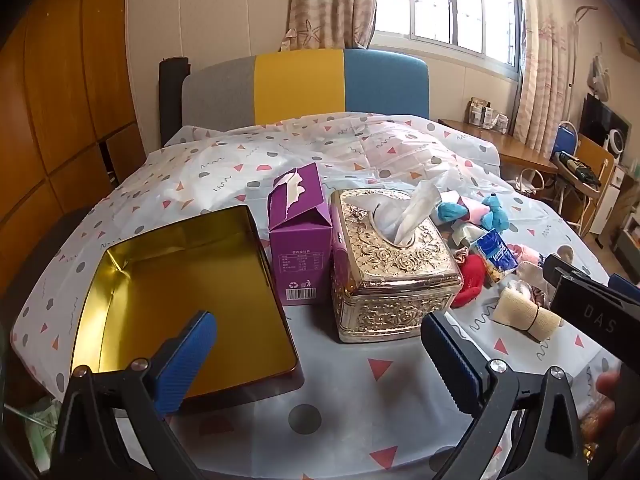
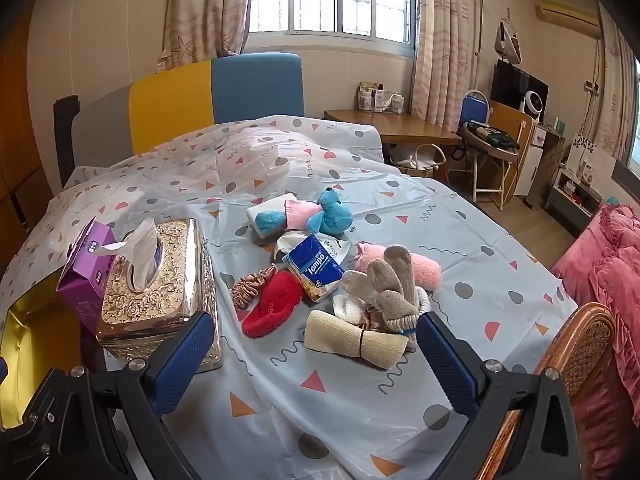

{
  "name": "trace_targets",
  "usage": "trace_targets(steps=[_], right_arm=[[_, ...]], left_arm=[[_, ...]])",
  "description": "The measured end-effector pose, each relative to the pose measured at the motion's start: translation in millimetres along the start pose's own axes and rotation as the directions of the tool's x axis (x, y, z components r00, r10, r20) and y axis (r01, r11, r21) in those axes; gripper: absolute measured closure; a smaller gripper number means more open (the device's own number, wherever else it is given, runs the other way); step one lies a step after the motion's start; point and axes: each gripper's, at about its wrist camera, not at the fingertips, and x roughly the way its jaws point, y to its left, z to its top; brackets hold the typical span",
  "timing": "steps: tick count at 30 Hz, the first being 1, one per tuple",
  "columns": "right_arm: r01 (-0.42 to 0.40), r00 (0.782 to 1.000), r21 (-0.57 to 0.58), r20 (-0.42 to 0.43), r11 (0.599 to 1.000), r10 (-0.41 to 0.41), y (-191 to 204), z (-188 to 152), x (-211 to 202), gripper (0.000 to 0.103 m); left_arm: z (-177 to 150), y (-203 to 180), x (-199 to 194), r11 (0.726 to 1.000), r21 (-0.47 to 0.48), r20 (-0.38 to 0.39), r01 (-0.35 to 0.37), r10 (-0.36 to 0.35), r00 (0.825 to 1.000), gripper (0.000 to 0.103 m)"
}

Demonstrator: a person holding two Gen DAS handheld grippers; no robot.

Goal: Organize soft objects

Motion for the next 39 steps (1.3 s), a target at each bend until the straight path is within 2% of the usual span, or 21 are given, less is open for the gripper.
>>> trace_targets(steps=[24, 32, 36, 39], right_arm=[[-0.004, 1.000, 0.011, -0.004, 1.000, 0.004, -7, 0, 3, 0.000], [-0.005, 1.000, 0.019, -0.002, 1.000, 0.005, -11, 0, 4, 0.000], [-0.003, 1.000, 0.031, -0.005, 1.000, 0.003, -16, 3, 6, 0.000], [-0.006, 1.000, 0.047, -0.004, 0.999, 0.006, -23, 5, 8, 0.000]], left_arm=[[-8, 2, 0, 1.000, 0.001, -0.007, 0.001, -0.001, 1.000, 0.000], [-1, -5, -1, 1.000, 0.014, -0.015, 0.002, -0.002, 1.000, 0.000], [-1, -6, 0, 1.000, 0.013, -0.005, 0.017, -0.017, 1.000, 0.000], [-1, -6, 0, 0.998, -0.016, -0.003, 0.060, -0.060, 0.998, 0.000]])
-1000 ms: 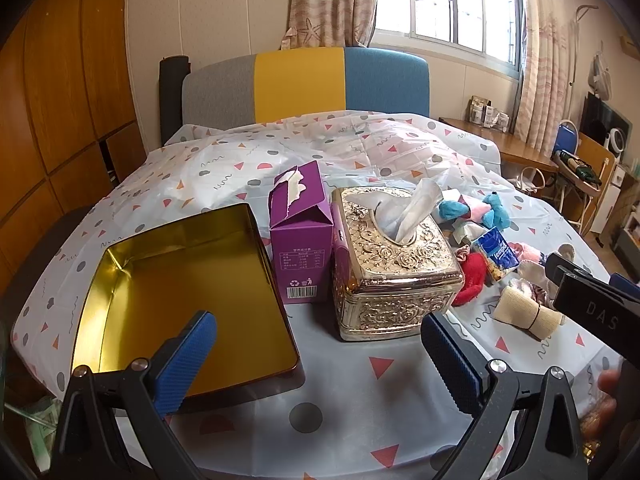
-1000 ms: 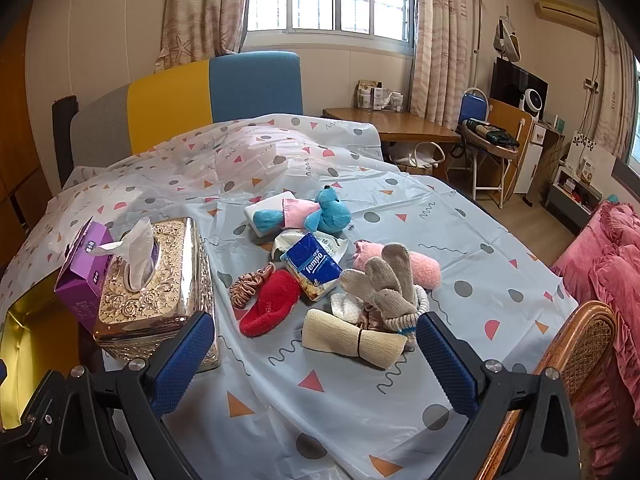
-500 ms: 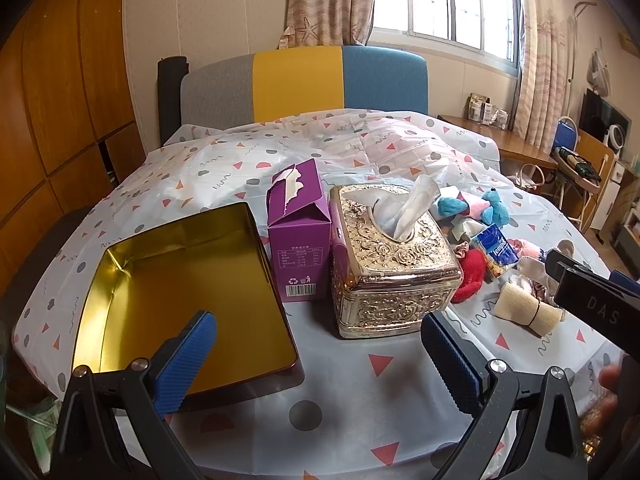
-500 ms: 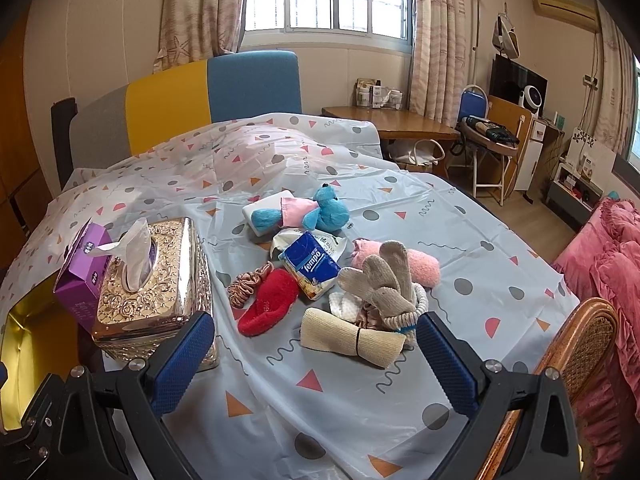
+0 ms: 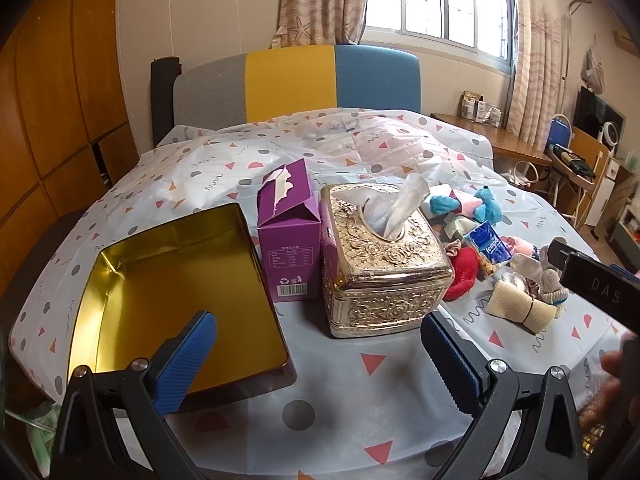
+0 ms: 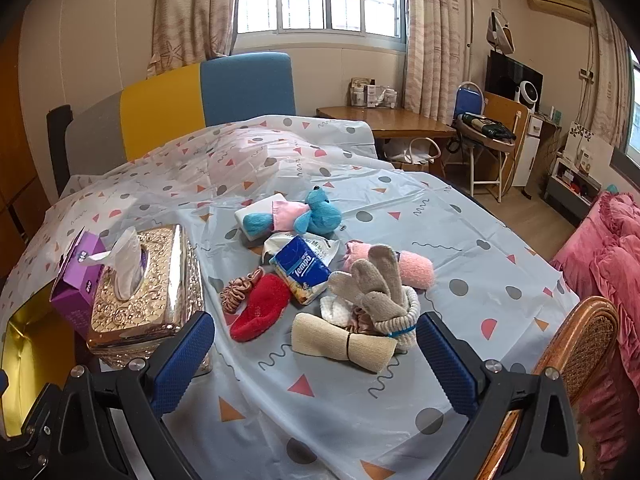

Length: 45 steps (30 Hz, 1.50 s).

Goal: Organize soft objects

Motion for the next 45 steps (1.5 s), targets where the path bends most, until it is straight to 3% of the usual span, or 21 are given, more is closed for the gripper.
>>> trace_targets(steps=[6, 9, 13, 18, 20, 23, 28, 30, 32, 33, 35, 39, 45], right_arm=[[-0.031, 0.999, 0.072, -0.037, 0.997, 0.034, -26, 9, 15, 0.000], [-0.062, 0.996, 0.135, -0.062, 0.989, 0.071, -47, 14, 28, 0.000], [-0.082, 0.991, 0.228, -0.083, 0.970, 0.104, -77, 24, 47, 0.000], [-0.070, 0.987, 0.369, -0.107, 0.927, 0.117, -126, 26, 66, 0.000], [-0.055, 0.989, 0.396, -0.107, 0.916, 0.105, -141, 26, 68, 0.000], [-0.038, 0.990, 0.414, -0.107, 0.909, 0.090, -159, 25, 65, 0.000], [-0.041, 0.990, 0.403, -0.107, 0.914, 0.091, -179, 24, 59, 0.000], [-0.047, 0.988, 0.404, -0.113, 0.914, 0.101, -185, 23, 58, 0.000], [-0.048, 0.986, 0.404, -0.128, 0.913, 0.108, -188, 21, 59, 0.000], [-0.055, 0.984, 0.404, -0.131, 0.913, 0.117, -189, 20, 60, 0.000], [-0.057, 0.983, 0.399, -0.139, 0.915, 0.122, -189, 20, 60, 0.000], [-0.063, 0.981, 0.395, -0.145, 0.917, 0.130, -191, 22, 65, 0.000], [-0.055, 0.978, 0.404, -0.164, 0.913, 0.131, -200, 24, 74, 0.000]], left_arm=[[2, -6, -1, 0.994, 0.057, -0.005, 0.093, -0.093, 0.996, 0.000], [7, -10, -3, 0.977, 0.068, -0.017, 0.202, -0.201, 0.979, 0.000], [15, -30, -12, 0.951, 0.122, 0.029, 0.283, -0.289, 0.957, 0.000], [29, -57, -7, 0.911, 0.201, -0.055, 0.361, -0.357, 0.932, 0.000], [32, -69, -3, 0.888, 0.228, -0.067, 0.399, -0.395, 0.916, 0.000], [36, -98, 15, 0.850, 0.260, -0.155, 0.458, -0.431, 0.889, 0.000], [26, -142, 44, 0.800, 0.346, -0.277, 0.491, -0.413, 0.868, 0.001], [18, -158, 53, 0.763, 0.397, -0.302, 0.511, -0.417, 0.857, 0.006], [12, -176, 64, 0.708, 0.462, -0.335, 0.534, -0.419, 0.844, 0.014], [9, -187, 70, 0.660, 0.498, -0.371, 0.563, -0.425, 0.826, 0.022], [1, -201, 83, 0.602, 0.560, -0.396, 0.569, -0.409, 0.822, 0.035], [-11, -227, 93, 0.466, 0.676, -0.410, 0.571, -0.406, 0.817, 0.036], [-24, -249, 105, 0.322, 0.779, -0.403, 0.537, -0.399, 0.824, 0.036]])
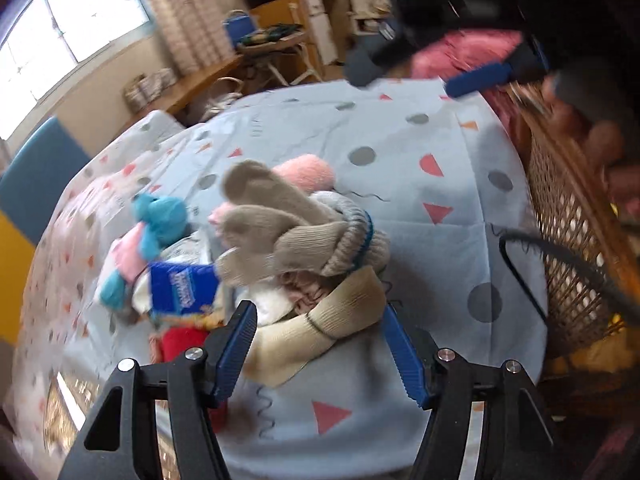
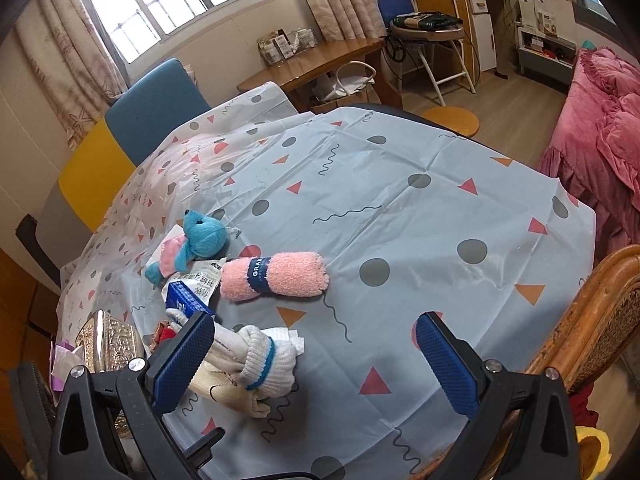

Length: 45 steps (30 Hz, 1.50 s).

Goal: Organize soft objects
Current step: 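Grasp the beige rolled cloth with the left tool while the right tool grasps the white glove, then carry the beige cloth into the gold tray and open the left tool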

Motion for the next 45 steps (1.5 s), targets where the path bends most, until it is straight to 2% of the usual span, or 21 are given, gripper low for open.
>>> trace_targets(steps=[2, 4, 7, 11, 14, 18, 19, 20, 21, 22, 23, 25, 26, 28, 30, 32, 33, 35, 40, 43, 45], right_arm=[[0.001, 1.000, 0.004, -0.010, 1.000, -0.001, -2, 2, 3, 0.000], [-0.006, 1.000, 0.014, -0.027, 1.000, 0.006, -4, 5, 7, 0.000], [-0.047, 0.997, 0.004, -0.067, 0.999, 0.047, 0, 8, 13, 0.001], [-0.149, 0.973, -0.070, -0.188, 0.986, 0.133, 23, 7, 31, 0.005], [-0.141, 0.960, -0.148, -0.264, 0.979, 0.099, 44, 4, 51, 0.005], [-0.110, 0.934, -0.266, -0.358, 0.958, 0.008, 71, -5, 82, 0.008], [-0.100, 0.926, -0.293, -0.378, 0.951, -0.019, 75, -7, 89, 0.019], [-0.097, 0.918, -0.310, -0.394, 0.946, -0.035, 80, -11, 95, 0.036], [-0.106, 0.908, -0.319, -0.417, 0.942, -0.039, 83, -14, 100, 0.045], [-0.096, 0.901, -0.330, -0.429, 0.939, -0.059, 85, -18, 104, 0.049], [-0.087, 0.898, -0.342, -0.433, 0.935, -0.075, 86, -20, 106, 0.049], [-0.095, 0.887, -0.346, -0.455, 0.934, -0.078, 85, -25, 109, 0.049], [-0.097, 0.889, -0.342, -0.452, 0.935, -0.073, 84, -25, 108, 0.049], [-0.099, 0.888, -0.322, -0.456, 0.942, -0.063, 79, -22, 109, 0.049], [-0.102, 0.877, -0.283, -0.478, 0.954, -0.048, 72, -18, 112, 0.049], [-0.096, 0.878, -0.279, -0.476, 0.955, -0.051, 72, -16, 112, 0.051], [-0.095, 0.883, -0.291, -0.467, 0.952, -0.055, 74, -16, 110, 0.055], [-0.094, 0.888, -0.309, -0.455, 0.946, -0.061, 77, -18, 106, 0.070], [-0.085, 0.895, -0.348, -0.438, 0.934, -0.082, 82, -20, 101, 0.071], [-0.084, 0.896, -0.353, -0.437, 0.932, -0.085, 85, -22, 103, 0.071], [-0.091, 0.898, -0.337, -0.434, 0.937, -0.069, 83, -21, 102, 0.071]], left_arm=[[0, 0, 16, 1.000, 0.025, -0.033, 0.017, -0.016, 0.999, 0.059], [-4, 2, 15, 1.000, 0.005, -0.026, 0.008, -0.008, 1.000, 0.073], [-13, 12, 1, 0.993, -0.112, 0.008, 0.045, -0.045, 0.999, 0.084], [-34, 23, -8, 0.963, -0.259, 0.031, 0.080, -0.075, 0.997, 0.086], [-45, 31, -16, 0.919, -0.365, 0.051, 0.149, -0.140, 0.989, 0.086], [-50, 23, -21, 0.911, -0.379, 0.045, 0.161, -0.155, 0.987, 0.086], [-50, 21, -21, 0.916, -0.371, 0.042, 0.154, -0.149, 0.988, 0.086], [-48, 20, -21, 0.921, -0.362, 0.037, 0.146, -0.143, 0.989, 0.085], [-46, 16, -21, 0.928, -0.347, 0.030, 0.139, -0.137, 0.990, 0.084], [-45, 14, -19, 0.933, -0.336, 0.018, 0.128, -0.130, 0.991, 0.080], [-44, 12, -16, 0.934, -0.335, 0.007, 0.125, -0.130, 0.991, 0.079], [-43, 13, -12, 0.931, -0.346, 0.000, 0.119, -0.127, 0.992, 0.079], [-44, 15, -12, 0.923, -0.364, 0.006, 0.123, -0.130, 0.992, 0.081], [-50, 23, -14, 0.889, -0.430, 0.027, 0.159, -0.163, 0.986, 0.086], [-53, 27, -21, 0.867, -0.469, 0.053, 0.166, -0.160, 0.986, 0.087], [-59, 31, -32, 0.845, -0.505, 0.081, 0.176, -0.156, 0.984, 0.087], [-61, 34, -39, 0.831, -0.523, 0.099, 0.187, -0.158, 0.982, 0.087], [-62, 39, -54, 0.809, -0.550, 0.138, 0.208, -0.157, 0.978, 0.087], [-54, 70, -90, 0.762, -0.610, 0.219, 0.216, -0.100, 0.971, 0.086], [-48, 107, -113, 0.726, -0.663, 0.244, 0.181, -0.018, 0.969, 0.086], [-53, 140, -132, 0.685, -0.714, 0.254, 0.147, 0.057, 0.966, 0.086]])
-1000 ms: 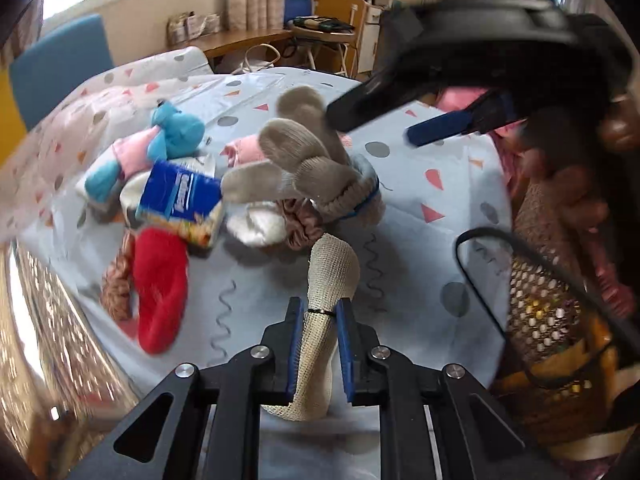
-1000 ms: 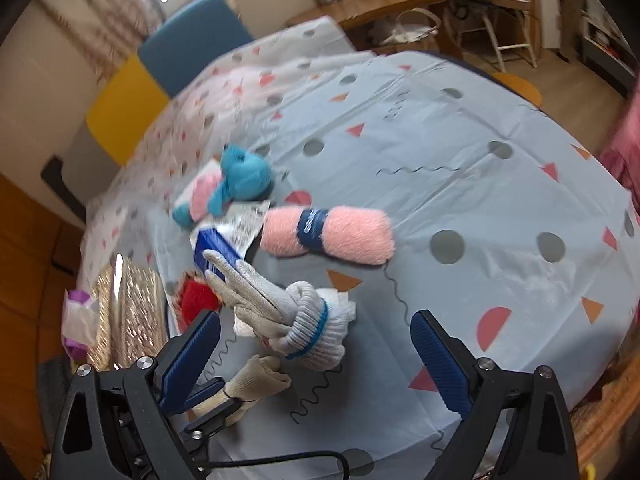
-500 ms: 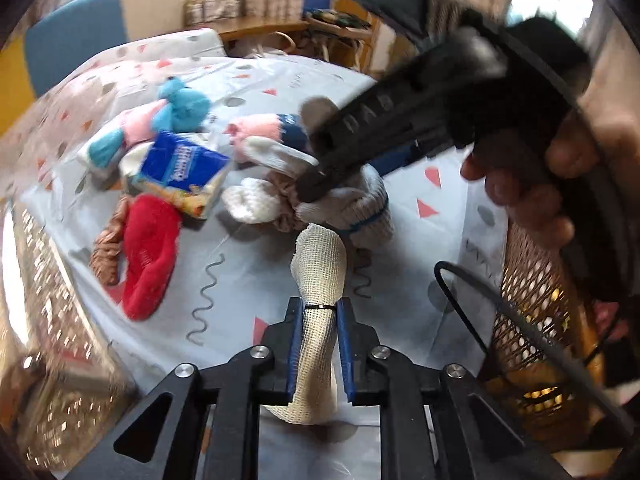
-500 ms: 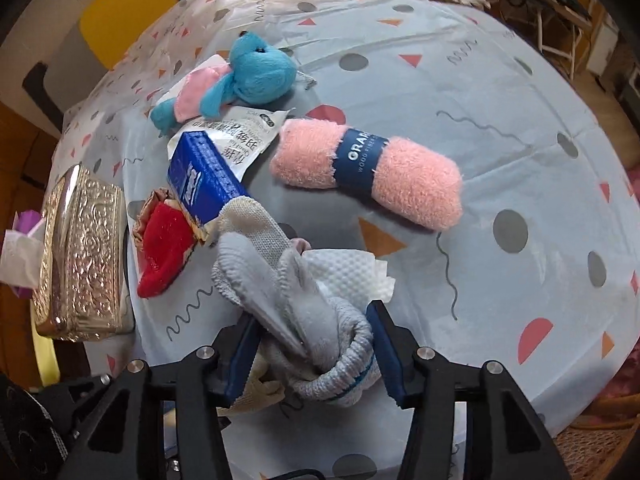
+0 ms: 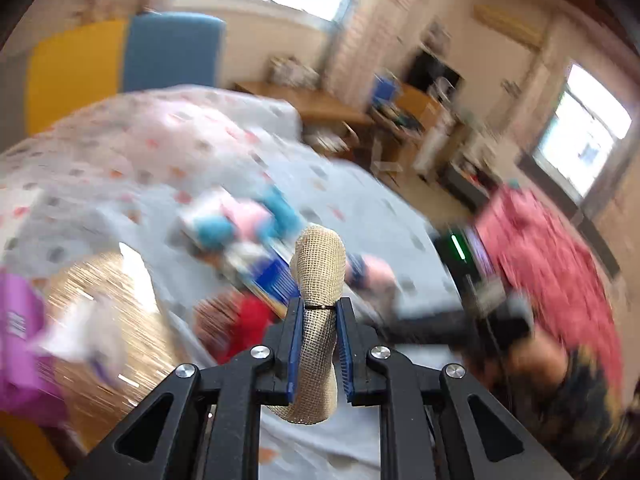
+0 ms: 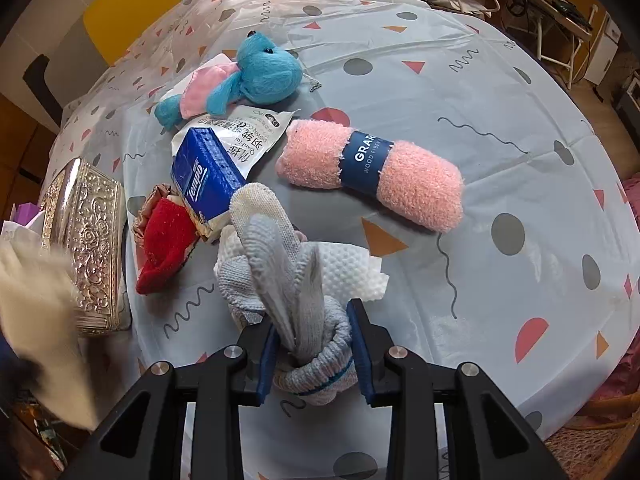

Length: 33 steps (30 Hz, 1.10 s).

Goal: Organize soft objects
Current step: 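Carry the beige cloth into the gold tray and open the left tool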

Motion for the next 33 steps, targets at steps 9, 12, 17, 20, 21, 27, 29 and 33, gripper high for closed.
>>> trace_targets(steps=[9, 12, 17, 20, 21, 27, 29, 33], right_arm=[[-0.034, 0.999, 0.008, 0.023, 0.999, 0.034, -1, -1, -5, 0.072], [-0.033, 0.999, 0.009, 0.025, 0.999, 0.033, 0, -1, -6, 0.072], [-0.035, 0.999, 0.008, 0.032, 0.999, 0.034, 0, -1, -7, 0.072], [-0.032, 0.999, 0.018, 0.041, 0.999, 0.032, 0, -1, -8, 0.072], [-0.034, 0.998, 0.018, 0.044, 0.999, 0.034, 0, -1, -8, 0.072], [-0.073, 0.994, 0.040, 0.088, 0.996, 0.070, -4, -3, -16, 0.075], [-0.079, 0.991, 0.045, 0.108, 0.996, 0.074, -4, -5, -20, 0.075], [-0.104, 0.985, 0.047, 0.143, 0.993, 0.097, 2, -10, -31, 0.075]], left_arm=[[23, 139, -92, 0.916, -0.306, 0.148, -0.261, 0.316, 0.937, 0.086], [-2, 186, -119, 0.858, -0.404, 0.149, -0.316, 0.403, 0.903, 0.086], [-66, 238, -136, 0.768, -0.497, 0.060, -0.404, 0.494, 0.867, 0.086], [-95, 260, -122, 0.728, -0.545, -0.011, -0.415, 0.489, 0.872, 0.085], [-104, 264, -117, 0.718, -0.547, -0.036, -0.429, 0.492, 0.870, 0.085], [-124, 257, -103, 0.693, -0.556, -0.092, -0.459, 0.497, 0.863, 0.053], [-127, 249, -108, 0.704, -0.546, -0.070, -0.455, 0.502, 0.862, 0.050], [-134, 228, -117, 0.720, -0.502, -0.049, -0.479, 0.529, 0.847, 0.050]])
